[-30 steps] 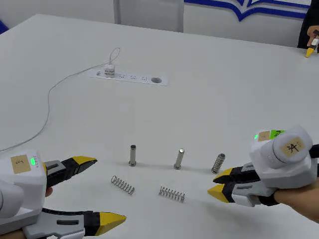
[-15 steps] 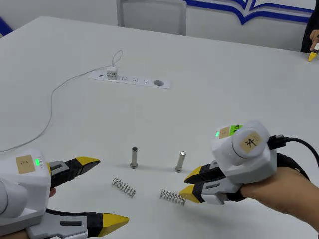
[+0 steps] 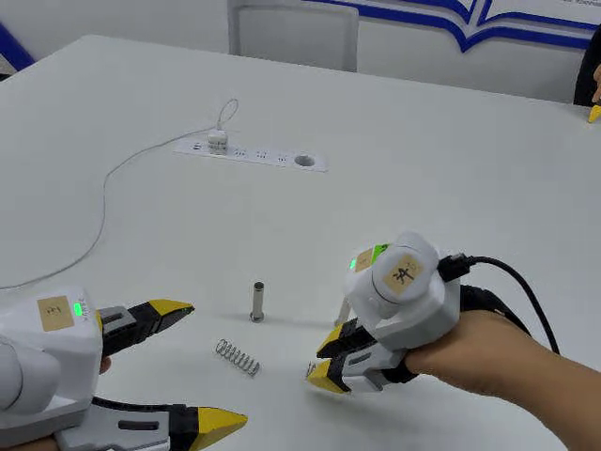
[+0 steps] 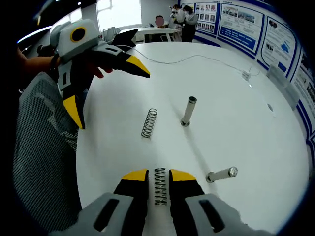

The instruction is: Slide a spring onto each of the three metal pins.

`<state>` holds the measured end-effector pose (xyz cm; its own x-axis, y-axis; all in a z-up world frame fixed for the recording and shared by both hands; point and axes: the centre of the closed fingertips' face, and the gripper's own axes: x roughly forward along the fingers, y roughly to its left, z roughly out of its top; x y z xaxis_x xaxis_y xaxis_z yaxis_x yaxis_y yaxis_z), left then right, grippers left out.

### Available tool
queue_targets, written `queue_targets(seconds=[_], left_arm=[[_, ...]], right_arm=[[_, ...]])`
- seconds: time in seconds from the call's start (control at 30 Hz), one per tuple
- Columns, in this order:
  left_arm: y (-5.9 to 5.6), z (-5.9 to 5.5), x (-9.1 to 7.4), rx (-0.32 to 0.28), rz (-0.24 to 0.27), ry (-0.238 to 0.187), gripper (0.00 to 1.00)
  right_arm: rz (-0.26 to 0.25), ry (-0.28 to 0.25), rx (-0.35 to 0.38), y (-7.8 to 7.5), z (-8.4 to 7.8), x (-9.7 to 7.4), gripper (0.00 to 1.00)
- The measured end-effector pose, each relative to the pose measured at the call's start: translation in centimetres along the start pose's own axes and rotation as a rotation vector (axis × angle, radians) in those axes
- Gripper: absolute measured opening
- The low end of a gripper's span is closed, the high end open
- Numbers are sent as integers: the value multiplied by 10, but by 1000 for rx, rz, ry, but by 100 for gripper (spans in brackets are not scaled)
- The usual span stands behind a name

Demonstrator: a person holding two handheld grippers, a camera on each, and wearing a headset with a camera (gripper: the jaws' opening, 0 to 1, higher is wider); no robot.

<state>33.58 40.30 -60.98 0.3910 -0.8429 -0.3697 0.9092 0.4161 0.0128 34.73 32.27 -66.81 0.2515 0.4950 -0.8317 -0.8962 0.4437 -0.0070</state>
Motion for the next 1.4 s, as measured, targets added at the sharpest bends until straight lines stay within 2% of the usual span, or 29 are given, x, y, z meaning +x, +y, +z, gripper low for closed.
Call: queue_targets(seconds=[0.37, 0.77, 1.4], left_arm=[[1, -2, -2, -7, 7, 2, 79], [1, -2, -1, -9, 7, 0, 79], [-7, 1, 7, 3, -27, -5, 78]], right_arm=[[13, 66, -25, -1, -6, 11, 15], [27, 78, -11, -2, -6, 11, 12], [-40, -31, 30, -12, 9, -18, 12]])
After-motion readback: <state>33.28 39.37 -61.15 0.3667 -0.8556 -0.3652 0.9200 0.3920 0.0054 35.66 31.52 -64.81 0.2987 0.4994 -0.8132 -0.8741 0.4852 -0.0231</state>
